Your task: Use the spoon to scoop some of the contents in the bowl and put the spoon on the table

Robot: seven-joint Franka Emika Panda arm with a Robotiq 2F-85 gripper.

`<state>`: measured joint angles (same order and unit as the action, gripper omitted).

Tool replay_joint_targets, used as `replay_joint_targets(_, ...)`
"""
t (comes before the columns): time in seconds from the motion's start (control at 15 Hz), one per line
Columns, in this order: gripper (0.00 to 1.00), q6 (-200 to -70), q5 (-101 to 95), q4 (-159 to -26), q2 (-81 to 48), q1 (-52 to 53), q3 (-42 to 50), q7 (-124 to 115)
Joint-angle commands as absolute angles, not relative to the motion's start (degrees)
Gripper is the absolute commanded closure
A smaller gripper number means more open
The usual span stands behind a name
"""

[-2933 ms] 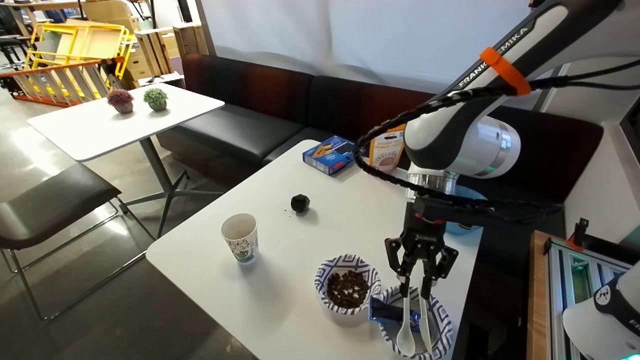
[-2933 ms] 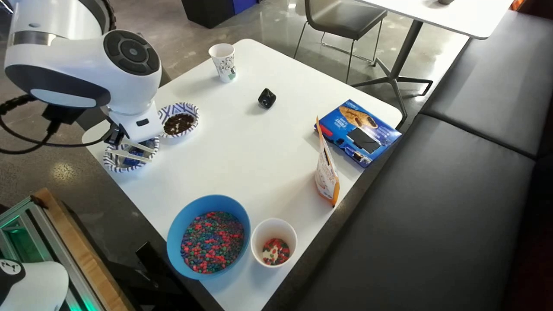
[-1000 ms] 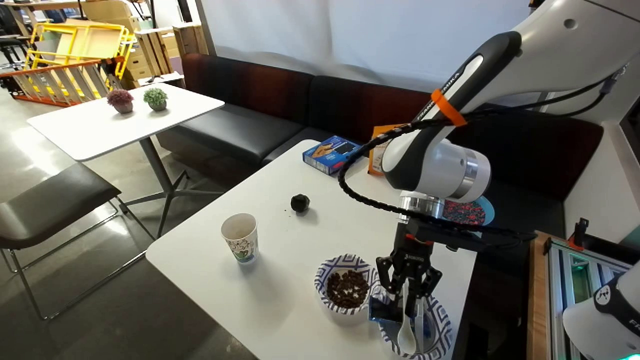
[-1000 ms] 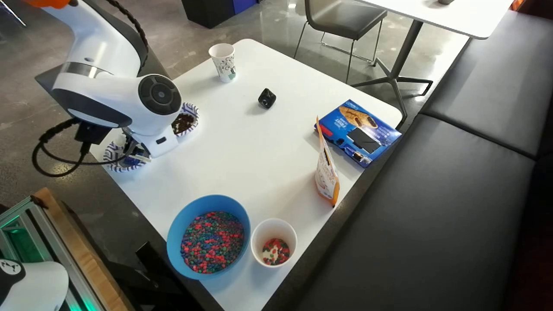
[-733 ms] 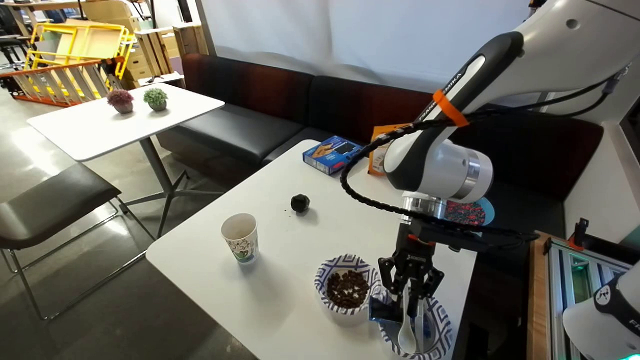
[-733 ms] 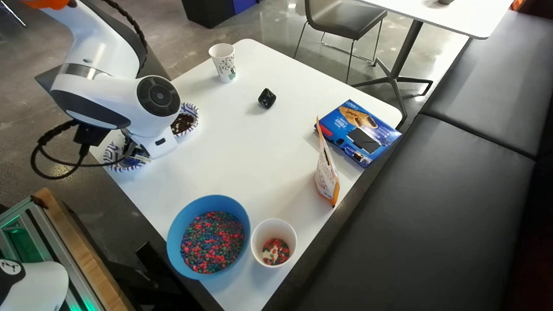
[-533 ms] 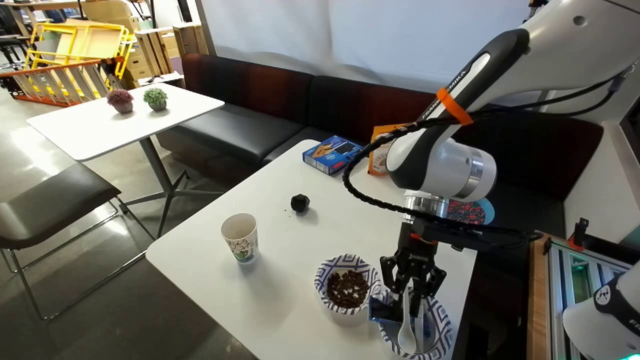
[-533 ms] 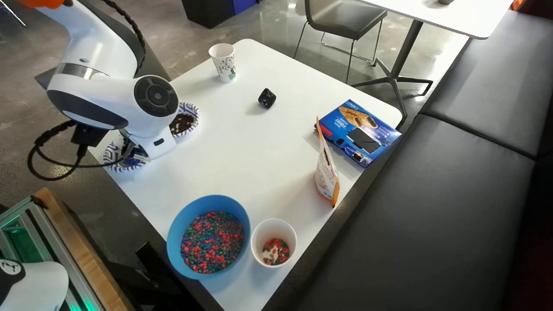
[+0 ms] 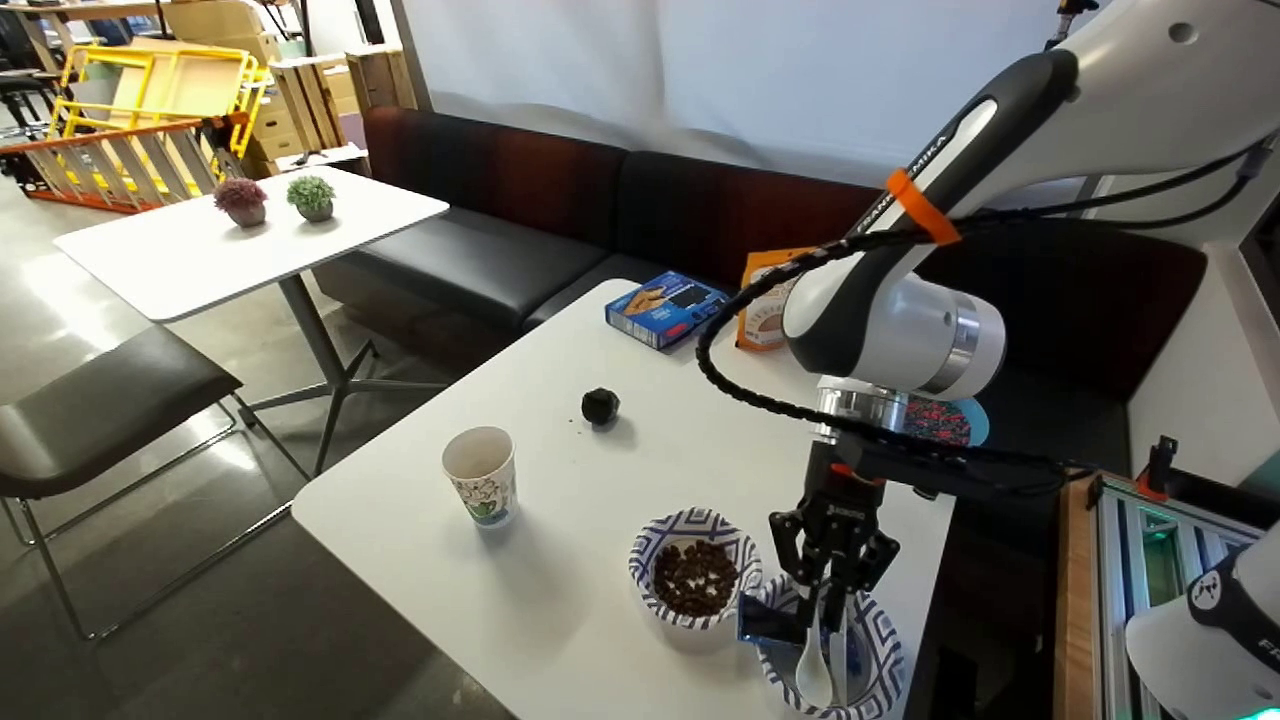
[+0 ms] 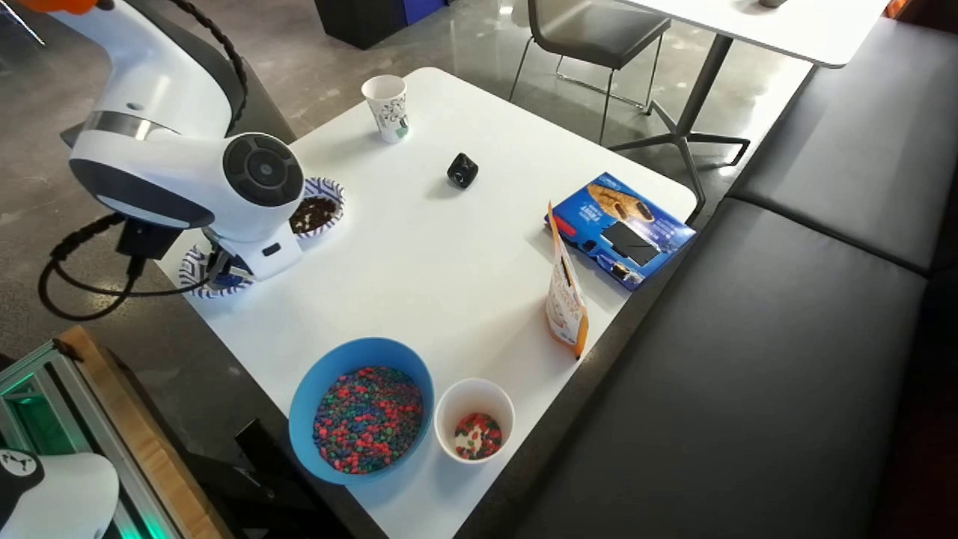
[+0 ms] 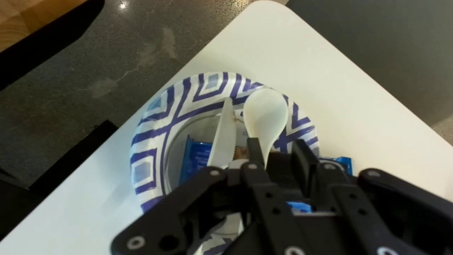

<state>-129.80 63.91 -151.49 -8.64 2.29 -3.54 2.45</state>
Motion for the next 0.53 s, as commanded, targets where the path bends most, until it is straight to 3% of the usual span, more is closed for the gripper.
replay_joint_targets(0.0,0.74,-131.28,64.72,-151.68,-9.46,2.68,-3.2,4.72)
replay_joint_targets(0.2,0.76,-131.35,64.55,-151.41,-10.37,2.79,-3.17,5.19)
replay_joint_targets(0.4,0.69,-131.17,64.48,-151.23,-11.08,2.77,-3.14,5.13)
replay_joint_targets(0.47,0.71,-131.24,64.5,-151.1,-11.42,2.79,-3.15,5.19)
